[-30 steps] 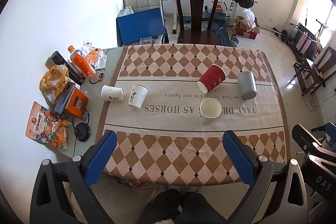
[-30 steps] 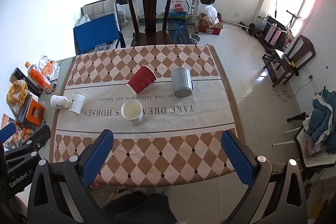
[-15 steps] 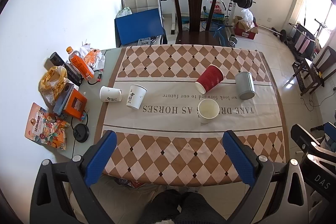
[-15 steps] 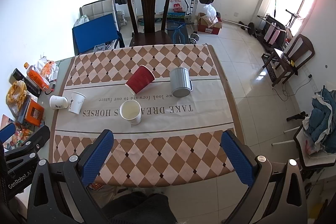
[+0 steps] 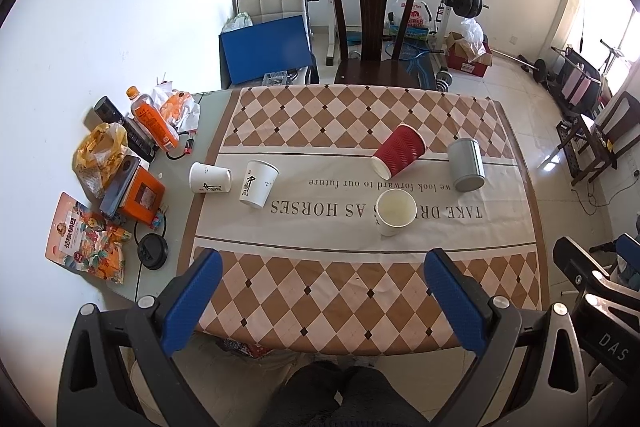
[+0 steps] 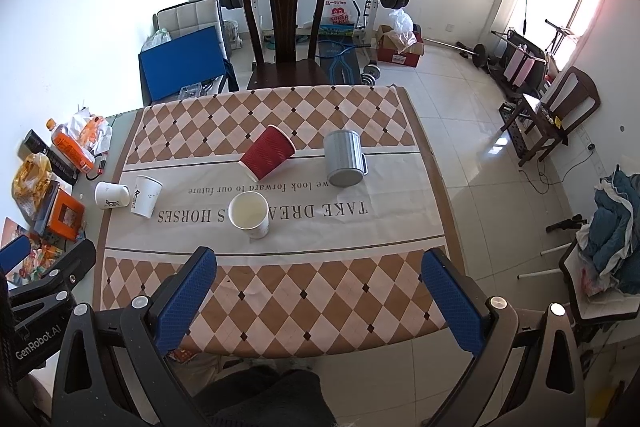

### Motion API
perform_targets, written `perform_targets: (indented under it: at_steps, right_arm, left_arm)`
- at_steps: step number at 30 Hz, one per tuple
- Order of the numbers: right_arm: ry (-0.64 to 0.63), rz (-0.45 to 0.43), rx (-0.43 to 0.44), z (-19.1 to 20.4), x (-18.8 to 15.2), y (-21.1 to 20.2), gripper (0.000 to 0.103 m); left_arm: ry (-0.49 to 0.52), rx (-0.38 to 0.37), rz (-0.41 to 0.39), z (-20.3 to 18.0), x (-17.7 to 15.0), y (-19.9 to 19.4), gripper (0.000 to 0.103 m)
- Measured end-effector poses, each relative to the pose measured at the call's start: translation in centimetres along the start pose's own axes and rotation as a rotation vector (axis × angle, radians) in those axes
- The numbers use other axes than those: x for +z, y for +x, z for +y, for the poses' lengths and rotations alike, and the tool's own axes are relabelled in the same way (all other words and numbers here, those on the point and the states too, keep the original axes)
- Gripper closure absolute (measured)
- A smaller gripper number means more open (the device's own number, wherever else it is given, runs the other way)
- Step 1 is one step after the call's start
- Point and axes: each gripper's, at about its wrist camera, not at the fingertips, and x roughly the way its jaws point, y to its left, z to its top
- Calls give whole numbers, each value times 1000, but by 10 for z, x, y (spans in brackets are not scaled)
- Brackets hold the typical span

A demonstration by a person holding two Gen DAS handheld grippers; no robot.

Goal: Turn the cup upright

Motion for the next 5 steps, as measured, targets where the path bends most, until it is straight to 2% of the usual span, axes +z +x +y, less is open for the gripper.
perform_targets:
  at_steps: [5]
  right_arm:
    - [-3,0,2,0,1,2,0]
  left_arm:
    - [-2,-4,1,-5,2,-1,0]
